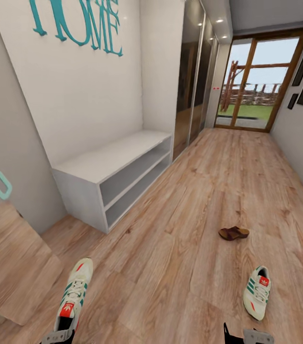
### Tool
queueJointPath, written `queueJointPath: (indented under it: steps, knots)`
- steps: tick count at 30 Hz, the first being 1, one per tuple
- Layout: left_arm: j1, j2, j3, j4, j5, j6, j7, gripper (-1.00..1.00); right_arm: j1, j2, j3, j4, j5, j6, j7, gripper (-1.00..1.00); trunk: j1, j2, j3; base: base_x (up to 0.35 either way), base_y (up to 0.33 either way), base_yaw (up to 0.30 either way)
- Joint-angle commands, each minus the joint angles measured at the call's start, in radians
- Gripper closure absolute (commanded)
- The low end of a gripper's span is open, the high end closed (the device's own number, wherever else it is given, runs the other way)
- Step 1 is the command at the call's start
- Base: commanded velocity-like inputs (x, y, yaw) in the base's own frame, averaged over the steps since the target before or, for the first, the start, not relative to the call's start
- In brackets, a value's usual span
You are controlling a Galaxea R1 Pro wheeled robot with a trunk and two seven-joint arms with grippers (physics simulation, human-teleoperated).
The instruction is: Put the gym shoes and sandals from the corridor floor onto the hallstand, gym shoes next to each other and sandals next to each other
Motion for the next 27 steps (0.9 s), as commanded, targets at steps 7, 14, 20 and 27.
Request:
queueJointPath:
  steps: [7, 14, 20, 27]
  knots:
    - [-0.001, 0.0, 0.008, 0.002, -0.009, -0.004, -0.012, 1.0, 0.0, 0.0, 0.001, 0.0, 0.001, -0.003, -0.004, -1.0, 0.0, 0.0, 0.006, 0.0, 0.0, 0.235]
    - [-0.001, -0.001, 0.007, 0.004, -0.01, -0.004, -0.011, 1.0, 0.0, 0.0, 0.001, 0.0, 0.001, -0.003, -0.004, -1.0, 0.0, 0.0, 0.012, 0.0, 0.0, 0.235]
    - [-0.001, -0.001, 0.008, 0.006, -0.009, -0.004, -0.008, 1.0, 0.0, 0.0, 0.001, -0.001, 0.001, -0.003, -0.004, -1.0, 0.0, 0.0, 0.018, 0.0, 0.0, 0.235]
    - [-0.001, -0.001, 0.009, 0.006, -0.009, -0.004, -0.007, 1.0, 0.0, 0.0, 0.001, 0.0, 0.001, -0.003, -0.004, -1.0, 0.0, 0.0, 0.024, 0.0, 0.0, 0.235]
